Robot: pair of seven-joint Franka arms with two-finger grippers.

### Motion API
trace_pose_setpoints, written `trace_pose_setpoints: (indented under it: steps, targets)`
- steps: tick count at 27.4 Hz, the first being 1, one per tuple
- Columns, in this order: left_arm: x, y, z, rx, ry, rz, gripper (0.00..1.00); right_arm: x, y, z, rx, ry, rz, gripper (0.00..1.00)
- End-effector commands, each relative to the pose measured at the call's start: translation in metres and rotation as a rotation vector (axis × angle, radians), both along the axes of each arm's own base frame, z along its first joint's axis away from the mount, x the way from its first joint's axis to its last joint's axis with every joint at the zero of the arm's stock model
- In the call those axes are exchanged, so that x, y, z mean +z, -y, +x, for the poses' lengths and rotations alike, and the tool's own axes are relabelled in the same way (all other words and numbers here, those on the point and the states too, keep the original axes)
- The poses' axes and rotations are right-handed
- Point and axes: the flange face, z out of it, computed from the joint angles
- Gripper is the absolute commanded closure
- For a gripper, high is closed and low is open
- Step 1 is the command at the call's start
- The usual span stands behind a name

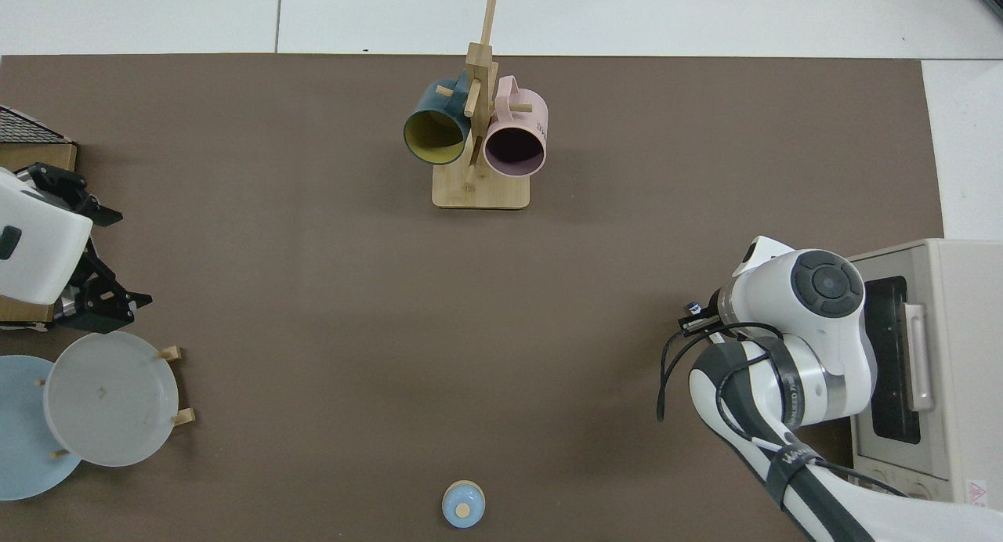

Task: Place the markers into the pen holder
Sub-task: 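Reach the right gripper down and grasp the blue-capped marker, then lift the marker with the right gripper while the left gripper approaches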

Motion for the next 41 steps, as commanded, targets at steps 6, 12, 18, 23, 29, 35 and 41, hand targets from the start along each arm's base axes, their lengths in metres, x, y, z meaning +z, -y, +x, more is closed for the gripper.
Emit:
trace_pose_setpoints:
  steps: [6, 12, 18, 23, 29, 35, 41]
  targets:
    - [0.0, 0.004, -0.013, 0.003, -0.023, 0.011, 0.0, 0.015, -0.006, 0.014, -0.445, -0.039, 0.072, 1.0]
    - [0.0, 0.007, -0.013, -0.01, -0.022, 0.011, 0.0, 0.065, -0.021, 0.051, -0.787, -0.146, 0.252, 1.0]
    - [0.001, 0.02, -0.014, -0.018, -0.023, 0.007, 0.0, 0.117, -0.051, 0.081, -1.072, -0.143, 0.304, 1.0]
    - [0.002, 0.035, -0.016, 0.011, -0.027, -0.023, 0.0, 0.148, -0.083, 0.098, -1.216, -0.179, 0.329, 1.0]
    - [0.004, 0.071, -0.021, 0.013, -0.024, -0.047, 0.0, 0.174, -0.102, 0.107, -1.365, -0.242, 0.386, 1.0]
    - [-0.002, 0.117, -0.026, -0.003, -0.003, -0.07, 0.0, 0.211, -0.115, 0.114, -1.53, -0.325, 0.47, 1.0]
    - [-0.026, 0.146, -0.027, -0.02, -0.002, -0.191, 0.0, 0.233, -0.154, 0.1, -1.613, -0.417, 0.482, 1.0]
